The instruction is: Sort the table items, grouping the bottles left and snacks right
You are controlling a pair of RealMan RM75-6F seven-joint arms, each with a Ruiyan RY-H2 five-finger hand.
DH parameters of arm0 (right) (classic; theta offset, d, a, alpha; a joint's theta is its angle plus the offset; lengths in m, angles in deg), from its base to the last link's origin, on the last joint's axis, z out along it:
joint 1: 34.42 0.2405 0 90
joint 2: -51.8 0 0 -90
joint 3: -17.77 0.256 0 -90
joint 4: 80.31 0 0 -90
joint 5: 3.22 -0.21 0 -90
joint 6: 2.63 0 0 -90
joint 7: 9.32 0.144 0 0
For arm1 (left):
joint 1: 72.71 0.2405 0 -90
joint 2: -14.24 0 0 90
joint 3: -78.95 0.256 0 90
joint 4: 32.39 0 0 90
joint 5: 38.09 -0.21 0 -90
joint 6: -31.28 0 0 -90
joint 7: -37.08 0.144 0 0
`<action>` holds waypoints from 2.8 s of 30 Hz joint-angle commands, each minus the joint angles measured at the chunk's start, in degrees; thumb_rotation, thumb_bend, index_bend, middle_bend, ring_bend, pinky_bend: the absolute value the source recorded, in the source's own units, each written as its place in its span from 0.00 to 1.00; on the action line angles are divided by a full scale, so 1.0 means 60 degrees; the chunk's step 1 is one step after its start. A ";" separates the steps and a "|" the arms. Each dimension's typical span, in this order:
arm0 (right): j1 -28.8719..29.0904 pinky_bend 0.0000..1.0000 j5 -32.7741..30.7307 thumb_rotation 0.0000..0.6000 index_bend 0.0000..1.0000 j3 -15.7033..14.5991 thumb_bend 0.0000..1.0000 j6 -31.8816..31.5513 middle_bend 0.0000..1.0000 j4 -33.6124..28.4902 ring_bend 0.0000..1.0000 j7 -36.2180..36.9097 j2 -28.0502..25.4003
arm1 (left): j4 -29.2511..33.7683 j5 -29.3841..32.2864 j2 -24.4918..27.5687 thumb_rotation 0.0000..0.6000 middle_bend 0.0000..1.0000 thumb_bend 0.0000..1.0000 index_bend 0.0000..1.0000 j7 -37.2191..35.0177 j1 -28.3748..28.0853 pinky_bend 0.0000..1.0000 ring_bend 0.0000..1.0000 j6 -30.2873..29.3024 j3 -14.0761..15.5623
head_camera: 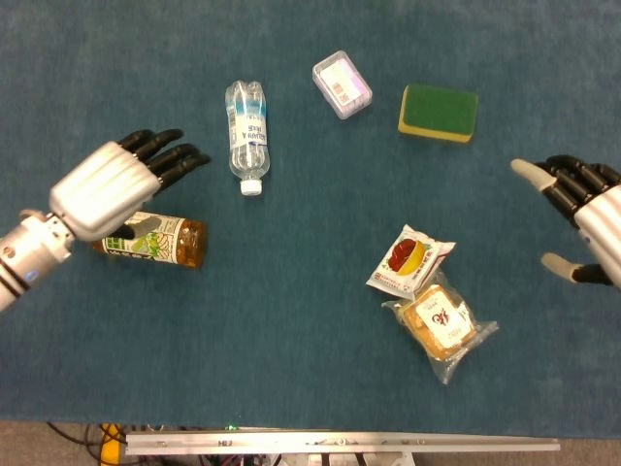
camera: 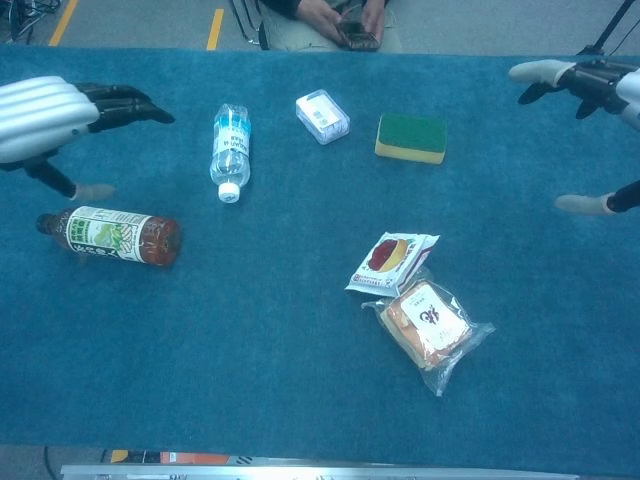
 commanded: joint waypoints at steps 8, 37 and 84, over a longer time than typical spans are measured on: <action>-0.0144 0.34 0.0280 1.00 0.03 0.0170 0.13 0.0125 0.25 0.0238 0.19 0.0444 0.0150 | 0.0169 0.1269 -0.0442 1.00 0.13 0.26 0.08 0.0331 -0.0838 0.16 0.06 0.1569 -0.0331; -0.0203 0.34 0.0617 1.00 0.03 0.0430 0.13 0.0650 0.25 0.0769 0.19 0.1446 0.0599 | -0.0527 0.6564 -0.2360 0.18 0.05 0.18 0.03 0.2825 -0.2480 0.14 0.01 0.4395 -0.1744; -0.0397 0.34 0.0650 1.00 0.03 0.0395 0.13 0.0824 0.25 0.1058 0.19 0.2046 0.0711 | -0.3718 0.9967 -0.4824 0.12 0.21 0.17 0.10 0.5146 -0.4074 0.14 0.03 0.4924 -0.1374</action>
